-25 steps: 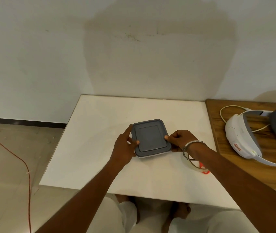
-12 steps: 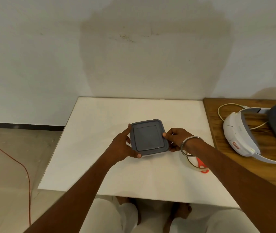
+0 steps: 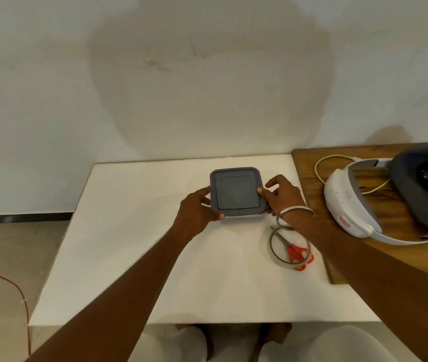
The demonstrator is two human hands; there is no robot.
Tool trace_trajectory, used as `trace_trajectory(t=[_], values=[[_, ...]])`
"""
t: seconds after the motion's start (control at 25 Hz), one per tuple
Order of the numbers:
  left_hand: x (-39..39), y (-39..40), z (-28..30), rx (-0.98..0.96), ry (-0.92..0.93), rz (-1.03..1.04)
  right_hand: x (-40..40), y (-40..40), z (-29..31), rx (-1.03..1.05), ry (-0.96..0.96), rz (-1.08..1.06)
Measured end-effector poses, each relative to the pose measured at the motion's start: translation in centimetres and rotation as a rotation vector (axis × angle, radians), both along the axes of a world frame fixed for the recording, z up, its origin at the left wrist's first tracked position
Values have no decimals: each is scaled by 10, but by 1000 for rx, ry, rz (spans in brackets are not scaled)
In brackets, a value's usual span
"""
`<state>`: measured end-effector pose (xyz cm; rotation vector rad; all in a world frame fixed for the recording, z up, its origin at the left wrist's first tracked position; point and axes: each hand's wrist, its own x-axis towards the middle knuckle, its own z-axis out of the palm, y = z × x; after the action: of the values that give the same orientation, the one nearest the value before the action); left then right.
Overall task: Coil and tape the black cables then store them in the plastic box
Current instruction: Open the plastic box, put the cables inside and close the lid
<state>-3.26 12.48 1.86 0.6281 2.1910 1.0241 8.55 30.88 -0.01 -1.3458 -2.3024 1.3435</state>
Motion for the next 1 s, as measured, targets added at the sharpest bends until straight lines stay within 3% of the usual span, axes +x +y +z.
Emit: trace_trajectory(t=[0.36, 0.52, 0.72, 0.84, 1.0], values=[[22, 85, -5, 7, 58, -72, 17, 68, 7, 318, -173, 33], [22, 104, -1, 16, 34, -103, 15, 75, 14, 487, -334, 69], [26, 104, -1, -9, 31, -116, 10, 73, 24, 463, -409, 70], [45, 91, -8, -50, -115, -43, 18, 62, 30, 486, -349, 89], [100, 59, -24, -83, 6, 24, 49, 24, 27, 637, -210, 177]])
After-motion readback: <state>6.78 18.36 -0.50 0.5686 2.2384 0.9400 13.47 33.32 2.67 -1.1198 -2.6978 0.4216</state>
